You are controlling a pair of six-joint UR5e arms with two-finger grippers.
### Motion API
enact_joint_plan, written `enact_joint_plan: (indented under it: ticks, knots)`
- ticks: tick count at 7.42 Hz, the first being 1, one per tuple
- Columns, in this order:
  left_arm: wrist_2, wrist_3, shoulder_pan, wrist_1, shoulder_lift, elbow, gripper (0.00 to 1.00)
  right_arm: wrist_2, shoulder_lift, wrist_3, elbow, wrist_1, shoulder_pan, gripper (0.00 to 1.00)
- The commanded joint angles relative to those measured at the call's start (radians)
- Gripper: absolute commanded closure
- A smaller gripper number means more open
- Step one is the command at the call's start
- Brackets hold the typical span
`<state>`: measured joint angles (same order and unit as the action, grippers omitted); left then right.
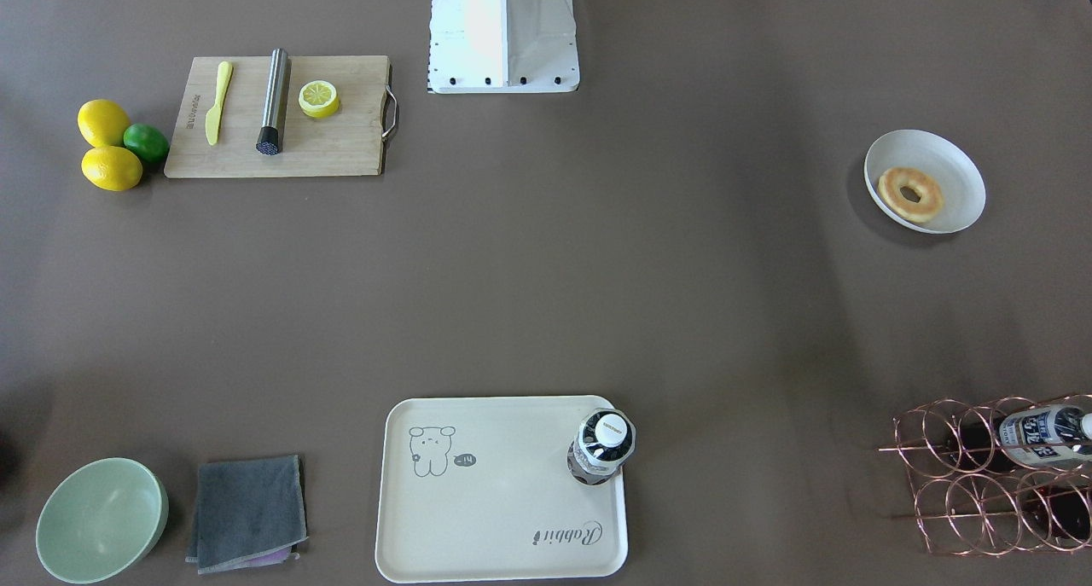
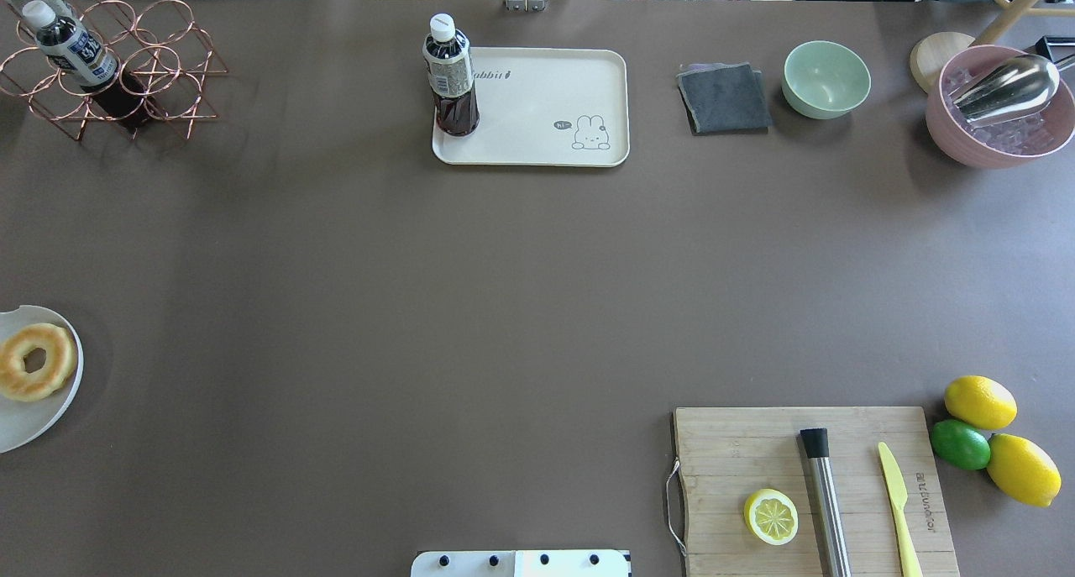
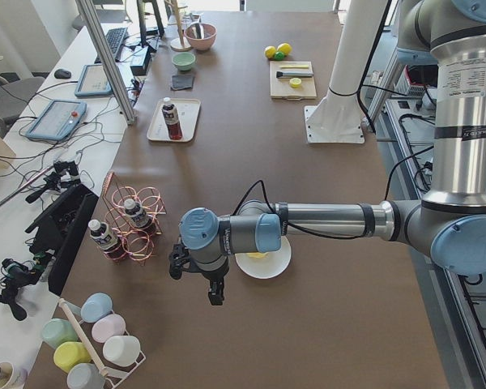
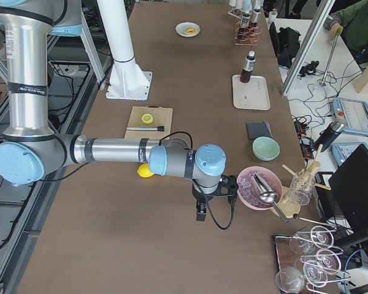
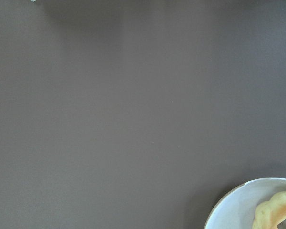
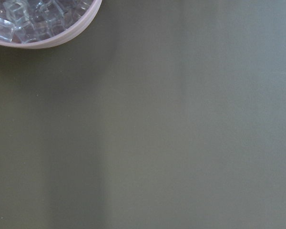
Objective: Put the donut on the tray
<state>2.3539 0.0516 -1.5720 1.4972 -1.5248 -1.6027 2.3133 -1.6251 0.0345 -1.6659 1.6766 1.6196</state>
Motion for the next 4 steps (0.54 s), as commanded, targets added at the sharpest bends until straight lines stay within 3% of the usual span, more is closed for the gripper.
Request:
enact_joint_plan:
  ticks: [1,4]
  knots:
    - [0.002,-0.002,0.000,0.000,0.000,0.000,0.00,0.000,0.001,0.001,-0.002,0.000,0.000,0.00]
    - [-0.002,-0.001,0.000,0.000,0.000,-0.011,0.00,-0.002,-0.001,0.001,-0.006,0.000,0.000,0.00]
